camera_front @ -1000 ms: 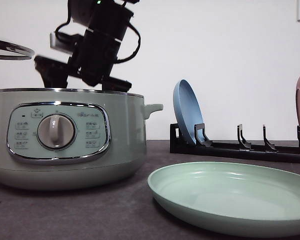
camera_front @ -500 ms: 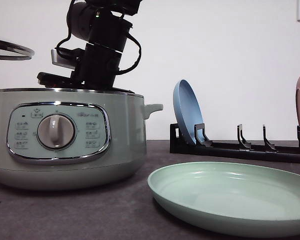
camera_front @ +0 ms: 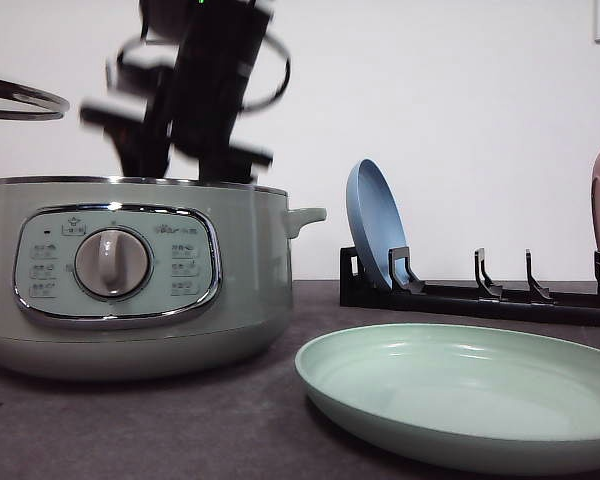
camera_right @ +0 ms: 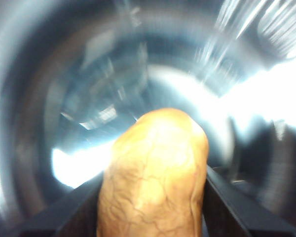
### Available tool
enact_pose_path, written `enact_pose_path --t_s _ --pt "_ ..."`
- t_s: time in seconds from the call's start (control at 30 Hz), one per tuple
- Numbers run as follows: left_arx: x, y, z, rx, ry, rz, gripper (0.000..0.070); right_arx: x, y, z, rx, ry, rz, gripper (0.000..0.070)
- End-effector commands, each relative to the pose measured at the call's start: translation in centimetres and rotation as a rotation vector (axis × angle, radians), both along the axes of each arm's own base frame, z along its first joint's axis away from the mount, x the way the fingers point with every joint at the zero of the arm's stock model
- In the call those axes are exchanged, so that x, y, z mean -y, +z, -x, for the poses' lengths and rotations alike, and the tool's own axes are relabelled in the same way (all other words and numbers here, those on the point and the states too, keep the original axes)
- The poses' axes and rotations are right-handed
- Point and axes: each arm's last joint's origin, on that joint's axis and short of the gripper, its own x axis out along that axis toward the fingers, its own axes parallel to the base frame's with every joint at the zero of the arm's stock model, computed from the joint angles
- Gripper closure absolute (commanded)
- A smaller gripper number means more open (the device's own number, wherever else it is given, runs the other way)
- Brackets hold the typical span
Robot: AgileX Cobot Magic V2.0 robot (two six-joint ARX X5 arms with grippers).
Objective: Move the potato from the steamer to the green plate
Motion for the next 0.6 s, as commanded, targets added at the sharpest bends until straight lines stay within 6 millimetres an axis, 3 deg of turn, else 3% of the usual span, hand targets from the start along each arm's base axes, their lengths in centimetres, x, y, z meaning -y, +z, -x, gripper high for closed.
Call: enact_pose_path --t_s 0.0,0.3,0.43,0.57 --pt "0.0 1.1 0.1 0.066 -0.012 -0.009 0.0700 0.4 3.1 0.7 0.066 0.030 -0.053 0.0519" --pt "0.7 1.1 0.1 0.068 -0.068 0.040 0.0700 6.8 11.9 3.9 0.176 0.000 -0.117 0.0573" --pt "1.4 1.1 0.1 0.068 -0.097 0.043 0.0700 10.4 14.3 4.9 0.179 -0.047 -0.111 0.0575" --pt "2.5 1.1 0.0 0.069 -0.146 0.057 0.0700 13.4 15.3 5.8 0.170 -0.082 -0.084 0.0575"
